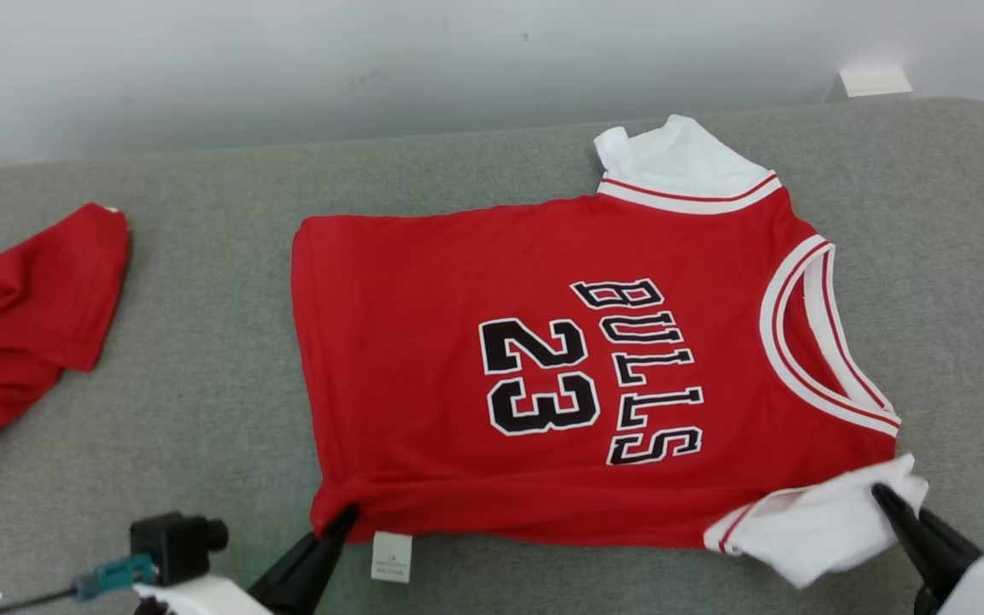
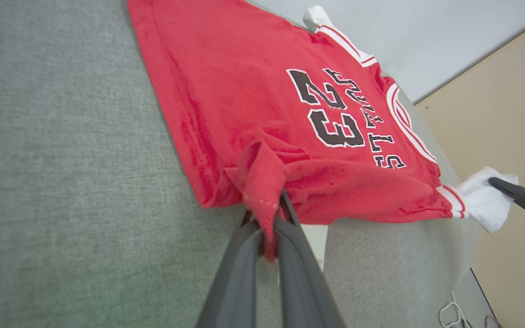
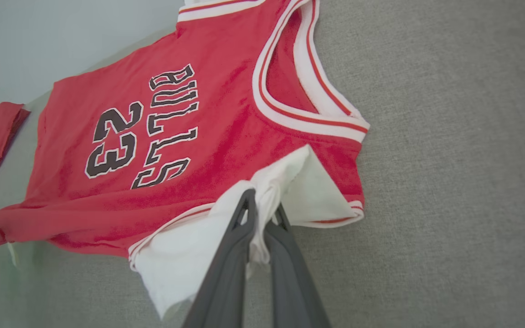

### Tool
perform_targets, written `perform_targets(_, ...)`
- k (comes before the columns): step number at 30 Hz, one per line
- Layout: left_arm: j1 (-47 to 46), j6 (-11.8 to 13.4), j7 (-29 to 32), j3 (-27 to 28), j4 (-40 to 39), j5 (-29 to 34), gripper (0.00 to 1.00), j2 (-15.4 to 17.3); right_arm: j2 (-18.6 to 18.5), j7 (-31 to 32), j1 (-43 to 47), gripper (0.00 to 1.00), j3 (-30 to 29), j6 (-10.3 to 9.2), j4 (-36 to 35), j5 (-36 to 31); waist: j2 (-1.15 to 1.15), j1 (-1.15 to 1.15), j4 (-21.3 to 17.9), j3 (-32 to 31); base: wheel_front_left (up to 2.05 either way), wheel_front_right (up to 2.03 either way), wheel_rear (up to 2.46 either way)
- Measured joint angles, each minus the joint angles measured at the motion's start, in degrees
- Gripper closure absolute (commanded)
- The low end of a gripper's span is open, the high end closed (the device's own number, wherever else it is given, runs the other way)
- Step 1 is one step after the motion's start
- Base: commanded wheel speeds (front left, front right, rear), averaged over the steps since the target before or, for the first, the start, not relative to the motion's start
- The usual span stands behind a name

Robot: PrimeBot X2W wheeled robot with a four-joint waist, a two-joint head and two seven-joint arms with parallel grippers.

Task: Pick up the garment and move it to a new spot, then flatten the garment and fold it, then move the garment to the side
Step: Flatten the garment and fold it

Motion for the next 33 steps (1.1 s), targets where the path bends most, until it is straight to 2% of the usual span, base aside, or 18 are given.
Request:
perform_targets(6,-5.3,2.6,8.4,1.0,-0.4,-5.4,1.0,-0.3,0.2,7.2,-11.2,1.0,-0.9,0.0,1.5,-4.8,0.0,0.01,0.9,2.1,0.0,0.0,0.0)
perform_targets(13,-10.0,6.7,15.4,1.9,-1.4,-10.8,1.0,-2.3,0.4,8.7,-21.5,1.0,-0.7,0.0,5.8,-8.9,0.0,0.01,2.1,4.7,0.0,0.0,0.0)
perform_targets(14,-10.6,7.7,15.9,2.3,-1.6,-11.1,0.6,-2.6,0.4,8.4,-22.4,0.89,-0.3,0.0,6.5,-9.4,0.0,0.02,2.3,5.0,0.0,0.0,0.0)
perform_targets(15,-11.2,8.3,16.5,2.5,-1.8,-11.3,0.03,-2.8,0.4,7.5,-23.2,0.49,0.2,0.0,7.2,-10.0,0.0,0.02,2.4,5.3,0.0,0.0,0.0)
perform_targets(16,-12.0,9.2,17.4,2.7,-2.0,-11.9,0.0,-2.9,0.4,6.6,-24.0,0.0,0.6,0.0,7.9,-10.5,0.0,0.01,2.6,5.6,0.0,0.0,0.0)
perform_targets(21,-13.7,13.3,16.8,5.3,-2.5,-12.7,0.0,-3.6,0.7,0.1,-25.9,0.0,1.2,0.0,10.0,-10.2,0.0,0.02,2.8,6.0,0.0,0.0,0.0)
perform_targets(23,-13.6,13.9,15.8,5.9,-2.8,-12.3,0.0,-3.6,0.5,-2.6,-26.0,0.0,0.7,0.0,10.6,-10.0,0.0,0.02,2.5,5.8,0.0,0.0,0.0)
perform_targets(29,-8.3,12.0,13.3,4.2,-6.8,-8.0,0.0,-0.5,-3.3,-7.3,-20.8,0.0,1.1,0.0,8.7,-8.7,0.0,0.01,1.6,4.8,0.0,0.0,0.0)
perform_targets(33,-5.3,10.7,13.2,0.9,-8.9,-2.1,0.0,3.4,-7.3,-8.8,-14.9,0.0,1.9,0.0,8.2,-9.1,0.0,0.01,1.0,4.9,0.0,0.0,0.0)
